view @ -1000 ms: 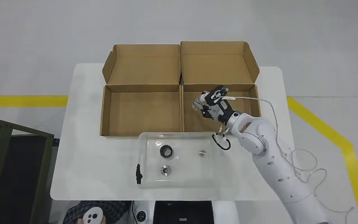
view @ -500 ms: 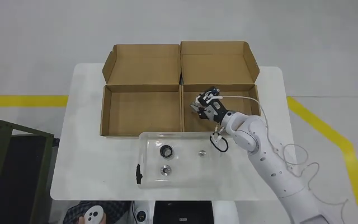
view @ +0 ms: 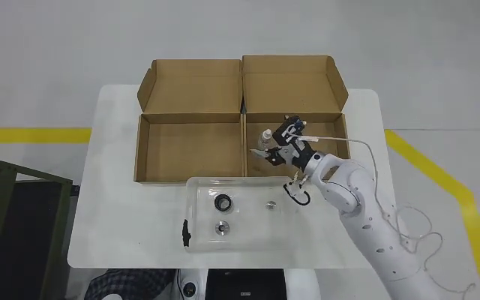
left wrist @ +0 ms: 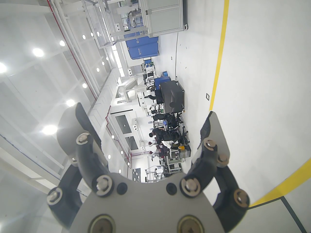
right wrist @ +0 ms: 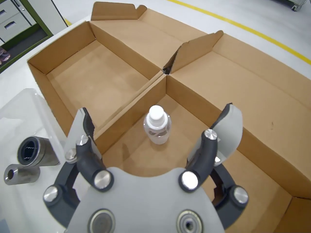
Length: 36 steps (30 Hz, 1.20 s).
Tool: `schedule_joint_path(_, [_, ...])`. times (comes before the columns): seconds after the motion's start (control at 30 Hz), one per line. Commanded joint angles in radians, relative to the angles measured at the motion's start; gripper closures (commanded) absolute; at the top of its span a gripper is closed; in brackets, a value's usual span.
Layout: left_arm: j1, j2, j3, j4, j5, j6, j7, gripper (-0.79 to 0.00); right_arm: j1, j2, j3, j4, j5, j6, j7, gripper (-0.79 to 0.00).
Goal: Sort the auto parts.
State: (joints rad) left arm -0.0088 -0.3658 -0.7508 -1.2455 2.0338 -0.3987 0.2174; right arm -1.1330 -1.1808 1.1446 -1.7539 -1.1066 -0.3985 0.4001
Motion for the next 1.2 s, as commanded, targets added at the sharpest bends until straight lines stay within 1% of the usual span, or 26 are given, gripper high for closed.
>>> schedule_joint_path(0.0, [0.000,0.000,0.000,0.000,0.000,0.000,0.000,-0.785,-0.031,0.007,0.018,-0.056,-0.028,-0.021,0.015,-0.785])
schedule_joint_path(0.1, [0.000,0.000,0.000,0.000,0.000,0.000,0.000,-0.785,-0.089,0.019,0.047,-0.146,-0.068,-0.054,0.040,-0.785])
schedule_joint_path(0.17, [0.000,0.000,0.000,0.000,0.000,0.000,0.000,-0.785,-0.133,0.028,0.067,-0.210,-0.103,-0.097,0.051,-0.785])
schedule_joint_path(0.37, [0.000,0.000,0.000,0.000,0.000,0.000,0.000,-0.785,-0.249,0.048,0.114,-0.338,-0.125,-0.207,0.055,-0.785])
schedule_joint_path(0.5, [0.000,0.000,0.000,0.000,0.000,0.000,0.000,-0.785,-0.314,0.062,0.136,-0.397,-0.172,-0.283,0.066,-0.785])
schedule_joint_path(0.7, [0.000,0.000,0.000,0.000,0.000,0.000,0.000,-0.785,-0.379,0.077,0.138,-0.433,-0.263,-0.368,0.097,-0.785])
schedule_joint_path(0.9, [0.000,0.000,0.000,0.000,0.000,0.000,0.000,-0.785,-0.391,0.084,0.098,-0.425,-0.336,-0.410,0.151,-0.785])
schedule_joint_path(1.0, [0.000,0.000,0.000,0.000,0.000,0.000,0.000,-0.785,-0.379,0.086,0.067,-0.424,-0.377,-0.442,0.190,-0.785])
schedule_joint_path(1.17, [0.000,0.000,0.000,0.000,0.000,0.000,0.000,-0.785,-0.349,0.088,0.024,-0.423,-0.432,-0.455,0.262,-0.785])
